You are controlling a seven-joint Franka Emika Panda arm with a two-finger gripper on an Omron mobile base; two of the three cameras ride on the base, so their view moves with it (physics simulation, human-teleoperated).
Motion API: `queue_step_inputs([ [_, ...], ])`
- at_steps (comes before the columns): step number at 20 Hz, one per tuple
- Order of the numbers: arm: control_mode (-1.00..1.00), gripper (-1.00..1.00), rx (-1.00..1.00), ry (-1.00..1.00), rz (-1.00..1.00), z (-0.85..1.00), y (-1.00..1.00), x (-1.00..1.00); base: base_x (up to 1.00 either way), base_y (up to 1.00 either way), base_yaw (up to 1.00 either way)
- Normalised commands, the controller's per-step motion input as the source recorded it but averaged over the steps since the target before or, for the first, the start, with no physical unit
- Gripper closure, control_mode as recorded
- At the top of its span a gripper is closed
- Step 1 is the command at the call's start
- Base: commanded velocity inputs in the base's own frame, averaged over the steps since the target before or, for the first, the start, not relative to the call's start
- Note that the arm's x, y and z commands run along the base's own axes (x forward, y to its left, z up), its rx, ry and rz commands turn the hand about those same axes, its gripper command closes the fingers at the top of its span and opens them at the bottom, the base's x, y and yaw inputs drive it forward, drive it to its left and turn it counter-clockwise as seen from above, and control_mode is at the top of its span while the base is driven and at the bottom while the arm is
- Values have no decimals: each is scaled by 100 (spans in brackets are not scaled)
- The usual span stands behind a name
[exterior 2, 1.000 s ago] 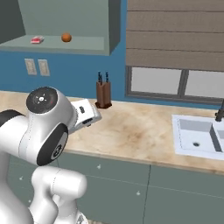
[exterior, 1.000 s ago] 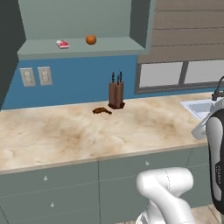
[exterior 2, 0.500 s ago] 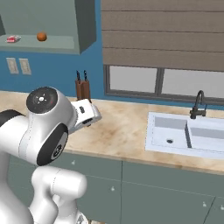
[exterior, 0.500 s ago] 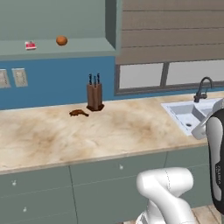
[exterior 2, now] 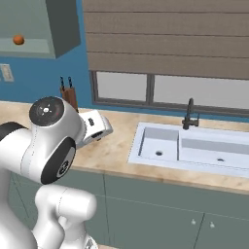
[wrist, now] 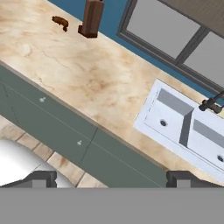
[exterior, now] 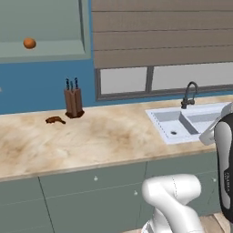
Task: Pick the bar and honey bottle from the counter and place them in the cabinets closest to them.
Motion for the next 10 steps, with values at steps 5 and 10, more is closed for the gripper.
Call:
queue_step_inputs([
  [5, 100, -100, 0, 0, 0, 0, 0, 0, 6, -66, 0],
  [10, 100, -100, 0, 0, 0, 0, 0, 0, 6, -64, 0],
])
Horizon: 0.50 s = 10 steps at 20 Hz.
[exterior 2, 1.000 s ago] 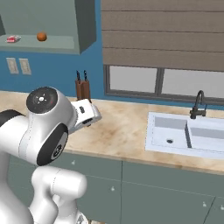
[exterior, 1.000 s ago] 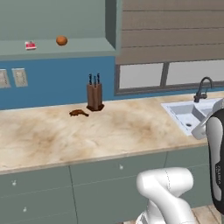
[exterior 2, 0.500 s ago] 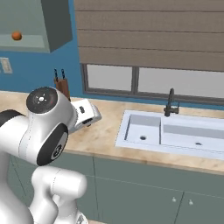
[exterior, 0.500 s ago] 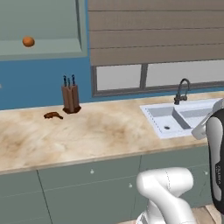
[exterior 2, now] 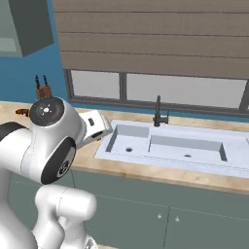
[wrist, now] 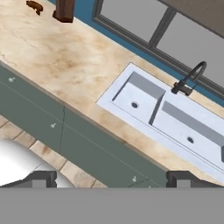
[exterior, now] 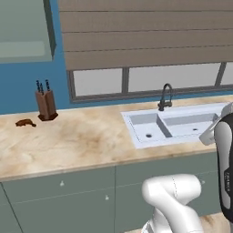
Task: Pick the bar and honey bottle from the counter and place them in the cabinets closest to them.
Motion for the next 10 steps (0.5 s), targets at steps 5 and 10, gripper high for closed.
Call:
queue_step_inputs([
  [5, 100, -100, 0, 0, 0, 0, 0, 0, 5, -62, 0],
  [10, 100, -100, 0, 0, 0, 0, 0, 0, 4, -69, 0],
])
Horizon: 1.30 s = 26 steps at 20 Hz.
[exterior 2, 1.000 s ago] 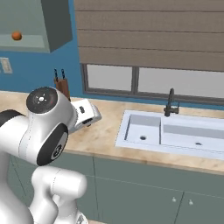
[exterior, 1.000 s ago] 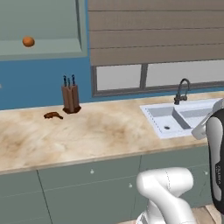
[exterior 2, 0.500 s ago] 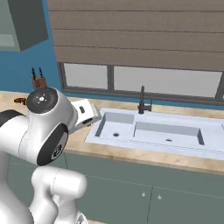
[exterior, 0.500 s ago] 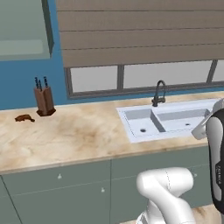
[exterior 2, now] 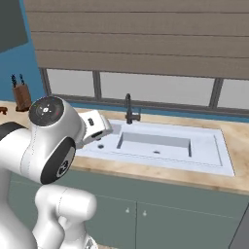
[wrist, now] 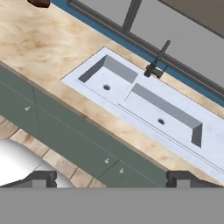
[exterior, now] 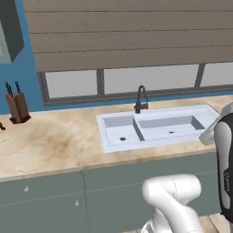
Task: Pick the bar and honey bottle from the counter and place them in the cabinets closest to them.
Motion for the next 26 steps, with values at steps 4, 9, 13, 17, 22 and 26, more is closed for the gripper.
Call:
queue_step_inputs([
  [4, 100, -100, 0, 0, 0, 0, 0, 0, 4, -71, 0],
  [9, 100, -100, 0, 0, 0, 0, 0, 0, 3, -72, 0],
  [13, 100, -100, 0, 0, 0, 0, 0, 0, 2, -73, 0],
  [17, 100, -100, 0, 0, 0, 0, 0, 0, 1, -73, 0],
  [22, 100, -100, 0, 0, 0, 0, 0, 0, 1, -73, 0],
  [26, 100, -100, 0, 0, 0, 0, 0, 0, 0, -73, 0],
])
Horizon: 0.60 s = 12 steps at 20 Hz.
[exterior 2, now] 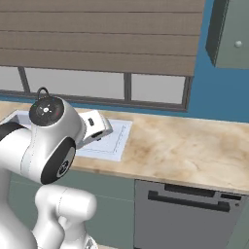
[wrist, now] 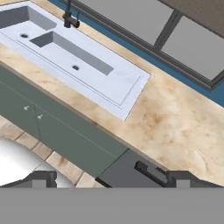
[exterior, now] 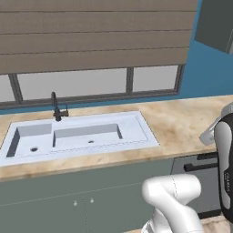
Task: Pick the bar and honey bottle from the counter and place them in the cabinets closest to them.
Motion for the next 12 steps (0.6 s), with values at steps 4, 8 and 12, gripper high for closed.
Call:
queue_step_inputs([
  [4, 100, -100, 0, 0, 0, 0, 0, 0, 1, -74, 0],
  [8, 100, -100, 0, 0, 0, 0, 0, 0, 0, -74, 0],
  [12, 100, -100, 0, 0, 0, 0, 0, 0, 0, -74, 0],
])
